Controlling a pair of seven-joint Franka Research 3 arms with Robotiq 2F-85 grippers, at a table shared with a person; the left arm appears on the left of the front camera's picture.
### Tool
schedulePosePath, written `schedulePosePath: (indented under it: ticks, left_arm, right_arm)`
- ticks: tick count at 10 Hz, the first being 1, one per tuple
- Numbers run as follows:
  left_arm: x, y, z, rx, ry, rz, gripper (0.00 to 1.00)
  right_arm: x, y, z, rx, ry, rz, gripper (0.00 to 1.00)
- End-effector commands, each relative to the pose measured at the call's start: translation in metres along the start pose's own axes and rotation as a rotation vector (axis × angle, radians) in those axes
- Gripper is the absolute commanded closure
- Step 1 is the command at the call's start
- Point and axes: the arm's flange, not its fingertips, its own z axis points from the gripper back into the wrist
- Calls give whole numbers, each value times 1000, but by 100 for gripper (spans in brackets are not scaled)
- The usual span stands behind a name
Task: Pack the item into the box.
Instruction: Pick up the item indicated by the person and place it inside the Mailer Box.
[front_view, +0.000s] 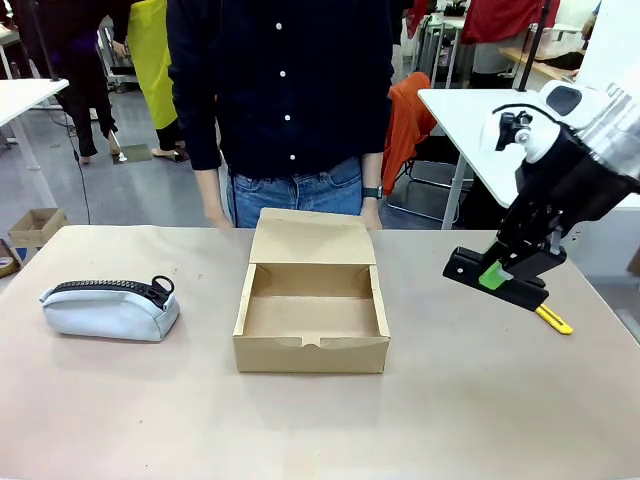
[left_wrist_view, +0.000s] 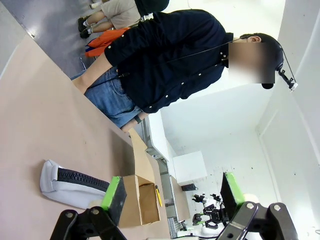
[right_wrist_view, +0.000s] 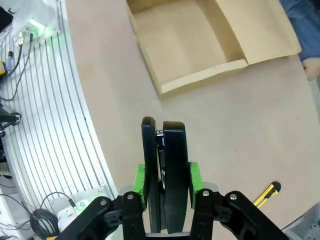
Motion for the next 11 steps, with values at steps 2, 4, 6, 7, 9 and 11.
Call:
schedulePosePath:
  ticks: [2, 4, 6, 7, 9, 11]
  left_arm:
    - [-4, -1, -2, -24, -15, -17, 0]
    - [-4, -1, -2, -24, -15, -17, 0]
    - [-4, -1, -2, -24, -15, -17, 0]
    - [-4, -1, -2, -24, -15, -17, 0]
    - [-4, -1, -2, -24, -15, -17, 0]
    - [-4, -1, -2, -24, -15, -17, 0]
  right_arm:
    - [43, 15, -9, -131, 84, 136, 59]
    - [109, 23, -27, -139, 112, 252, 59]
    - [170, 30, -70, -90, 145, 334, 59]
    - [196, 28, -94, -54, 136, 372, 59]
    - [234, 17, -149, -60, 184, 394, 59]
    - [241, 1, -192, -18, 197, 449, 59]
